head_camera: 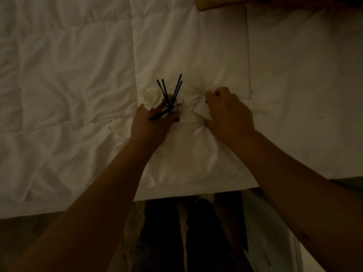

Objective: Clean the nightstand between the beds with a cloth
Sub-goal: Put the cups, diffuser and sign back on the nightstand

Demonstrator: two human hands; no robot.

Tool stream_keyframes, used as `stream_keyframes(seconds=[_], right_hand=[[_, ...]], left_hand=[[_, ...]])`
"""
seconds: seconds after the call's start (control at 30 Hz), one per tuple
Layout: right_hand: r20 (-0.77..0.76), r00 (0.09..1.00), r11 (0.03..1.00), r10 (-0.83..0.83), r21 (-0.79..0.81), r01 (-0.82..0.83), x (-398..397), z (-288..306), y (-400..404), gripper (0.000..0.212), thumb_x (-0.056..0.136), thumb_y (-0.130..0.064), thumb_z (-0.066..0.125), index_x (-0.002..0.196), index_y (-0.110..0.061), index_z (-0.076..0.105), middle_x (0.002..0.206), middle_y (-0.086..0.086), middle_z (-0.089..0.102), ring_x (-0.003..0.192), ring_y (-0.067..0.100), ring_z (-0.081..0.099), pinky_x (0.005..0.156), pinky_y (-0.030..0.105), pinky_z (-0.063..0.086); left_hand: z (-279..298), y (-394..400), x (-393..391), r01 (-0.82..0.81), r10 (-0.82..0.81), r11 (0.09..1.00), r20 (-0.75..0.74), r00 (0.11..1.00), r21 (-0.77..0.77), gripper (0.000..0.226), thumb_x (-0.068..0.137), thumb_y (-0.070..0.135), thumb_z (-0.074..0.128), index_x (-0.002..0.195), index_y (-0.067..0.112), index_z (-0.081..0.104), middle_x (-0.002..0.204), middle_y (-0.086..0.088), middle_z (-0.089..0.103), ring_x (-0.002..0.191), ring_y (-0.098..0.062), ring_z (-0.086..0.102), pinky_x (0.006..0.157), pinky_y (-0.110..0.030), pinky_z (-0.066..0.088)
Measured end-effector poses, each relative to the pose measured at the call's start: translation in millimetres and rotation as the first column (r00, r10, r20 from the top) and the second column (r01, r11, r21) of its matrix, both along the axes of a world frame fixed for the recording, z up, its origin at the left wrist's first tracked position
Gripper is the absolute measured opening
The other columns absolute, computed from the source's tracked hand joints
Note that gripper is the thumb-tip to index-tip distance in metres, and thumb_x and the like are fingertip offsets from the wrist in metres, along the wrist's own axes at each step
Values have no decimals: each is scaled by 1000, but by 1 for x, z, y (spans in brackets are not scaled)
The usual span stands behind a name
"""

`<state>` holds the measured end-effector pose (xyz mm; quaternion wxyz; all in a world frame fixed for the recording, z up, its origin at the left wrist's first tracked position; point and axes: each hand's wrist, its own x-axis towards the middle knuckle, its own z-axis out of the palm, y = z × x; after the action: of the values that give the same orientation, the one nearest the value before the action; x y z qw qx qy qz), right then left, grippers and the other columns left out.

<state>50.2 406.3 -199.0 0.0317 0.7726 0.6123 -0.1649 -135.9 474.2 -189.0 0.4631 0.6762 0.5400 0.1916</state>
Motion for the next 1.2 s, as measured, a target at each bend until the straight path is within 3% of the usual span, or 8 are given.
stream_keyframes(seconds=[0.27, 0.37, 0.47, 0.57, 0.77, 0.9, 1.03, 1.2], right_hand=[[-133, 990, 998, -52, -27, 49, 19, 27, 3, 14, 92, -16, 47, 101, -14, 56, 93, 12, 63, 79, 33, 61, 60, 34, 39], [-219, 966, 991, -136, -29, 133, 29, 45, -3, 17, 91, -19, 52, 103, -15, 64, 91, 12, 64, 77, 31, 61, 64, 38, 51], [-217, 961, 985, -168, -1, 172, 37, 58, -18, 15, 90, -20, 57, 101, -18, 66, 88, 10, 65, 74, 29, 61, 65, 39, 54], [-222, 953, 975, -208, 35, 221, 43, 66, -40, 16, 90, -23, 59, 104, -20, 67, 91, 10, 67, 76, 30, 63, 64, 38, 54], [-230, 915, 935, -331, 47, 350, 55, 78, -91, 18, 91, -26, 59, 107, -21, 65, 95, 8, 67, 79, 27, 61, 64, 32, 46], [-191, 890, 902, -414, 44, 430, 55, 87, -128, 17, 92, -27, 57, 108, -23, 64, 95, 8, 67, 79, 29, 61, 66, 37, 50], [-189, 826, 834, -531, 56, 549, 55, 94, -171, 15, 93, -26, 55, 105, -23, 63, 90, 6, 66, 75, 25, 59, 64, 37, 51], [-151, 725, 728, -672, 42, 684, 60, 99, -236, 14, 95, -25, 50, 104, -27, 62, 79, -1, 59, 66, 16, 47, 57, 31, 44]], left_hand=[[17, -4, 3, 58, -54, 995, -55, 997, 76, 27, 82, 18, 75, 108, 17, 67, 93, 16, 62, 78, 25, 54, 68, 3, 41], [27, -6, 9, 71, -71, 996, -14, 997, 44, 28, 81, 19, 76, 108, 19, 66, 94, 16, 64, 81, 18, 59, 69, -4, 47], [36, -8, 22, 113, -113, 992, 4, 994, 63, 29, 81, 17, 77, 108, 18, 66, 91, 24, 58, 79, 24, 56, 64, 1, 43], [43, -11, 37, 155, -158, 987, 84, 984, 45, 28, 81, 12, 76, 108, 14, 67, 94, 19, 60, 83, 20, 58, 65, -1, 46], [52, -27, 72, 329, -327, 944, 129, 936, 6, 25, 82, 15, 76, 104, 22, 67, 100, 15, 64, 88, 12, 62, 74, -13, 54], [57, -41, 94, 455, -441, 887, 146, 885, -78, 29, 83, 14, 75, 111, 16, 68, 106, 6, 68, 92, 0, 67, 78, -29, 59], [67, -64, 121, 574, -563, 816, 137, 815, -63, 30, 82, 13, 76, 111, 13, 68, 107, 5, 68, 91, 4, 65, 73, -15, 55], [75, -109, 154, 713, -707, 701, 115, 698, -17, 30, 82, 11, 75, 111, 13, 67, 99, 15, 65, 85, 16, 61, 69, -3, 46]])
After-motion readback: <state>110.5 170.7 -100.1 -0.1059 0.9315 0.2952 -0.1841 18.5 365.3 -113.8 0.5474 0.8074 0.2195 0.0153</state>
